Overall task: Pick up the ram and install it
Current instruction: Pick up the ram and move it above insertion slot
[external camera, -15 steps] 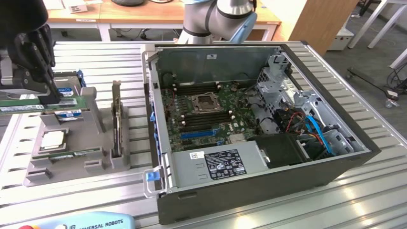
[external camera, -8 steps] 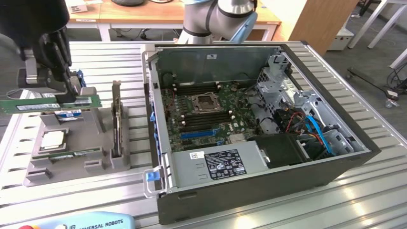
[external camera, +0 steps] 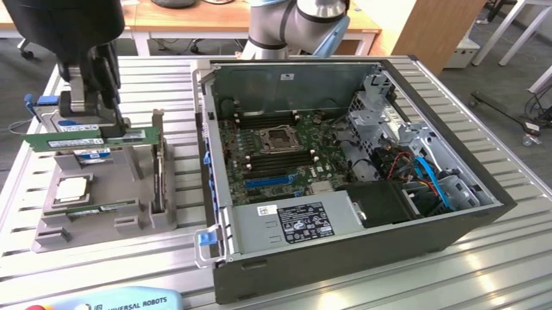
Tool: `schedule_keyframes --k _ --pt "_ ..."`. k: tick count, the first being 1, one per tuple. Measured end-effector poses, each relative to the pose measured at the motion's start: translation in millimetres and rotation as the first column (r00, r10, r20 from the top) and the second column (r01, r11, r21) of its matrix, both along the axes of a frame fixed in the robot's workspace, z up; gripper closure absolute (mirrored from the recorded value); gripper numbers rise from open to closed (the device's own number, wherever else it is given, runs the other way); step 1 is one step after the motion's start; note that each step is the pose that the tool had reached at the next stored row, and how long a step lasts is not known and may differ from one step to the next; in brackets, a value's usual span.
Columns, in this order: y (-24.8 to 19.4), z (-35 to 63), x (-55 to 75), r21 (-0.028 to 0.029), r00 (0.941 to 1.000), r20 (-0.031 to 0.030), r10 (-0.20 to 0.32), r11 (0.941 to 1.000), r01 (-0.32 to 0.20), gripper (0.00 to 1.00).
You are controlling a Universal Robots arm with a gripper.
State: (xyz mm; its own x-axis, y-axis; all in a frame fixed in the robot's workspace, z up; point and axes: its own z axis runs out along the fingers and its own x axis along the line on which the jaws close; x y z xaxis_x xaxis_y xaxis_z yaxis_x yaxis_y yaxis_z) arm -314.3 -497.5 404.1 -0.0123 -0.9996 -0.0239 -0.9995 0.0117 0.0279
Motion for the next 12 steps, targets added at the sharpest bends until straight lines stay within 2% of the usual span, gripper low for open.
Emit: schedule_keyframes --k 12 --pt "0.0 0.0 38.7 0.0 1.0 0.0 0.0 1.0 0.0 0.89"
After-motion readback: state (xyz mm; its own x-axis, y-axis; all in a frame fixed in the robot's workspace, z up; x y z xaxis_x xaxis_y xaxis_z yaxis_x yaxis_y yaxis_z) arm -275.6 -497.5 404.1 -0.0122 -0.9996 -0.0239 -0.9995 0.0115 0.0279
